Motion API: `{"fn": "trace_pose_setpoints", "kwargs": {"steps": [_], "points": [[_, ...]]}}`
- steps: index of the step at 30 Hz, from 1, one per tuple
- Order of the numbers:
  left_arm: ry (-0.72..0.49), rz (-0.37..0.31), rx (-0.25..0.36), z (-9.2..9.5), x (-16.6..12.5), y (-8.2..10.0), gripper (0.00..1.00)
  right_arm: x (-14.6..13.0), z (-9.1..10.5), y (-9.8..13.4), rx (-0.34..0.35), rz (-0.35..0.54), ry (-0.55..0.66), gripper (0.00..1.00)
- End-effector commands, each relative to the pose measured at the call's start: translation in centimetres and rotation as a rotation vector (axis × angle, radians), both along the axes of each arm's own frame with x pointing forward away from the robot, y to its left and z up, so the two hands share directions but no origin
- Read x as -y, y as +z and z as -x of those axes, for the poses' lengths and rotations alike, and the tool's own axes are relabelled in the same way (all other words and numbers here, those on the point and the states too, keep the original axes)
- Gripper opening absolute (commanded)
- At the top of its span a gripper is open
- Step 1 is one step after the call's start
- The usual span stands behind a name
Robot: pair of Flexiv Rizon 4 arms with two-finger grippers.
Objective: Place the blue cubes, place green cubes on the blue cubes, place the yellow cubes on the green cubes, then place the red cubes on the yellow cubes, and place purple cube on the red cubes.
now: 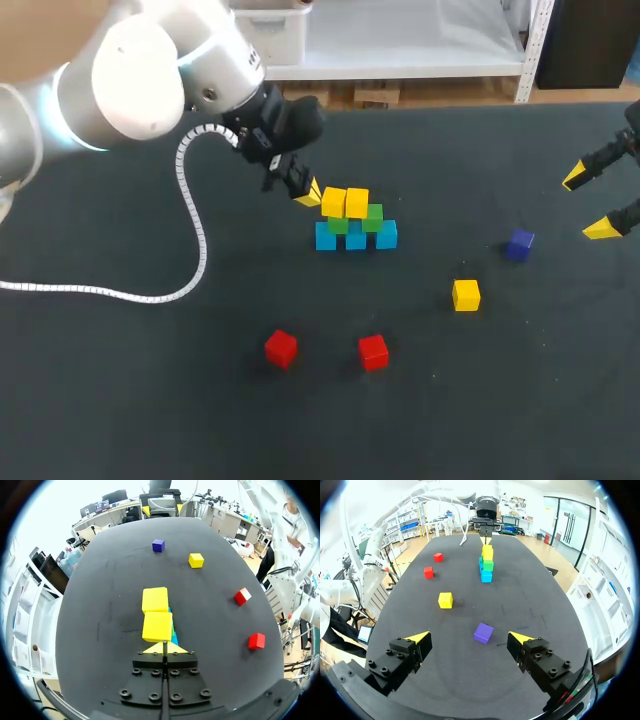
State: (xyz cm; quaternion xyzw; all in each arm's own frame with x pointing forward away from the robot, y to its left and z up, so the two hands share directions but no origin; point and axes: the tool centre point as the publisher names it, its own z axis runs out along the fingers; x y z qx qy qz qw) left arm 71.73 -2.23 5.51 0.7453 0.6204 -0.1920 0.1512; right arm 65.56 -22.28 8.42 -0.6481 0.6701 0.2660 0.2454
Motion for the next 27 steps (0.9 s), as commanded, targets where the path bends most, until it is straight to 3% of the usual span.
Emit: {"fn": "trace_pose_setpoints", "kwargs": {"steps": [1,27], "points": [[-0.002,-0.002,-0.003,-0.12,0.13,-0.08,0.0,0.03,-0.07,-0.05,0.0,-0.003,0.002,1.0],[0.001,0.002,-0.007,0.14,0.26,-0.14,0.0,0.03,-0.07,-0.05,0.0,-0.003,0.002,1.0]]}}
